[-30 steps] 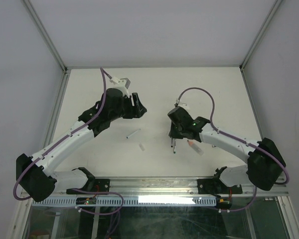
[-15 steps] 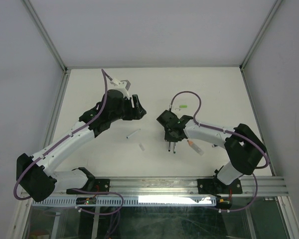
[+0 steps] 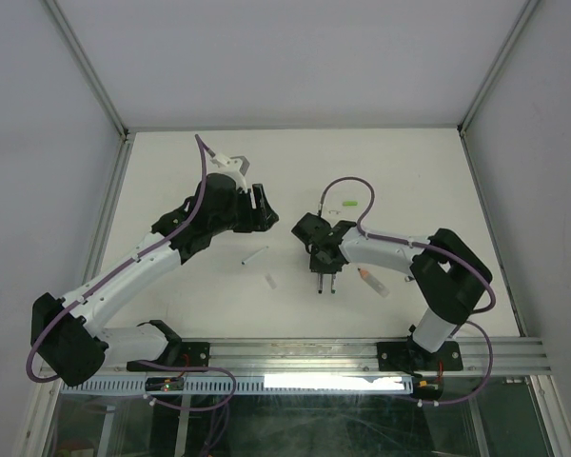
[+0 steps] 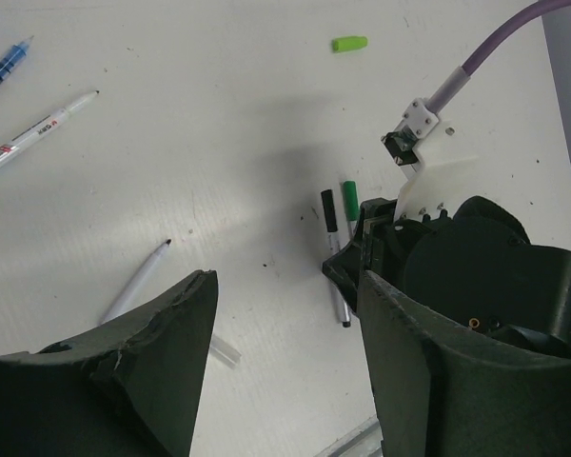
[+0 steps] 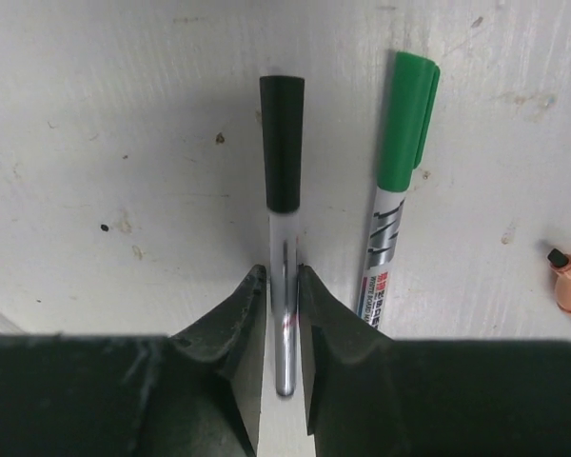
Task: Insert the pens into the pen caps
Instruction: Place the pen at the center of the board.
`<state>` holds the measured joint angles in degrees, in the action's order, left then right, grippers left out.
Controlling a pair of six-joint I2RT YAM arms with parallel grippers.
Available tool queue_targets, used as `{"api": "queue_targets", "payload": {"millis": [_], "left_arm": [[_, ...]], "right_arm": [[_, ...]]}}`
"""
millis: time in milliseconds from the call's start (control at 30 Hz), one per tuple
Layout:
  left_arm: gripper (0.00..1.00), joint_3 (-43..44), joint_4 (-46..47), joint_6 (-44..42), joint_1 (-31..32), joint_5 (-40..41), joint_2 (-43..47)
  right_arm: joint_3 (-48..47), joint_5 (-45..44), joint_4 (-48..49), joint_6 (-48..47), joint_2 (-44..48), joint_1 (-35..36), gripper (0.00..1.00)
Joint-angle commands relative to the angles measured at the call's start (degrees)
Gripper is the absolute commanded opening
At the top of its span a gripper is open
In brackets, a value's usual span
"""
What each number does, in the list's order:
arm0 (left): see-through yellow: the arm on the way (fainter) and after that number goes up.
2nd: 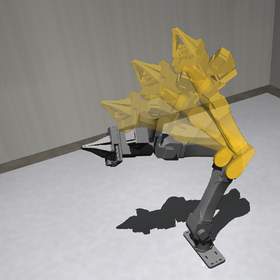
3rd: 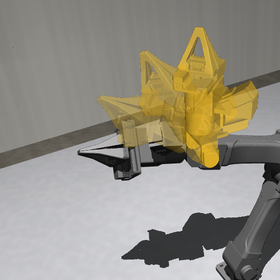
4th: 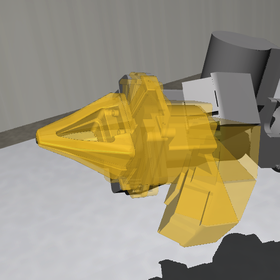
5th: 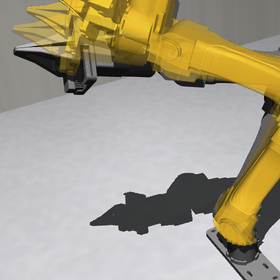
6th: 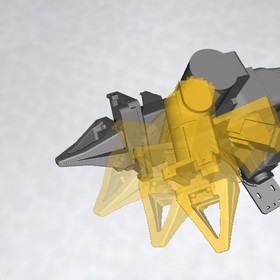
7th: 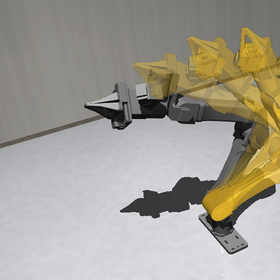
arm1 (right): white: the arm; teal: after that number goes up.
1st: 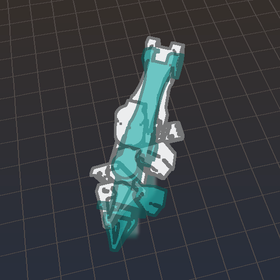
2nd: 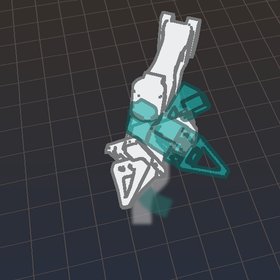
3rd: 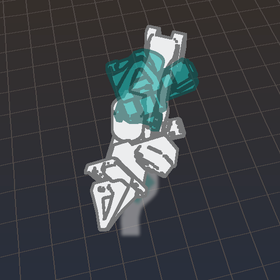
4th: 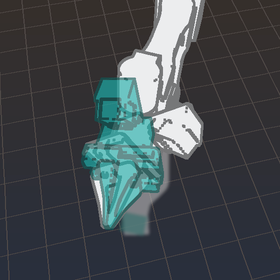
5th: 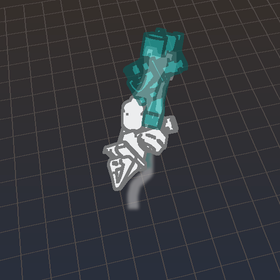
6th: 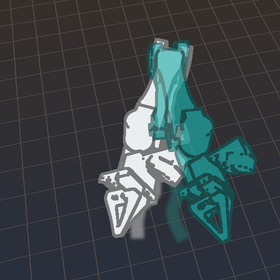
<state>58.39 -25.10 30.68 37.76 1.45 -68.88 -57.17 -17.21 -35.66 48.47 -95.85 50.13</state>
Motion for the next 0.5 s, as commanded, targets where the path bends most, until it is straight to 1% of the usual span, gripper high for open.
{"api": "queue_targets", "payload": {"millis": [0, 133, 267, 467], "left_arm": [[0.62, -0.5, 1.8, 0.4, -0.7, 0.2, 2.3], [0.62, -1.2, 1.7, 0.3, -0.7, 0.7, 2.6], [0.62, -0.6, 0.7, -0.3, -0.7, 1.4, 2.1], [0.62, -0.1, -0.7, -0.7, -0.7, 2.6, 1.8]], "right_arm": [[-1.9, -1.9, 0.5, 2.7, -1.6, 0.2, 0.22], [-1.7, -1.9, 0.5, 3.1, -1.4, 0.2, 0.27], [-2.4, -1.7, -0.1, 2.6, -0.2, 0.2, 0.29], [-1.9, -1.9, 1.0, -0.2, 5.7, 0.2, 0.32]]}}
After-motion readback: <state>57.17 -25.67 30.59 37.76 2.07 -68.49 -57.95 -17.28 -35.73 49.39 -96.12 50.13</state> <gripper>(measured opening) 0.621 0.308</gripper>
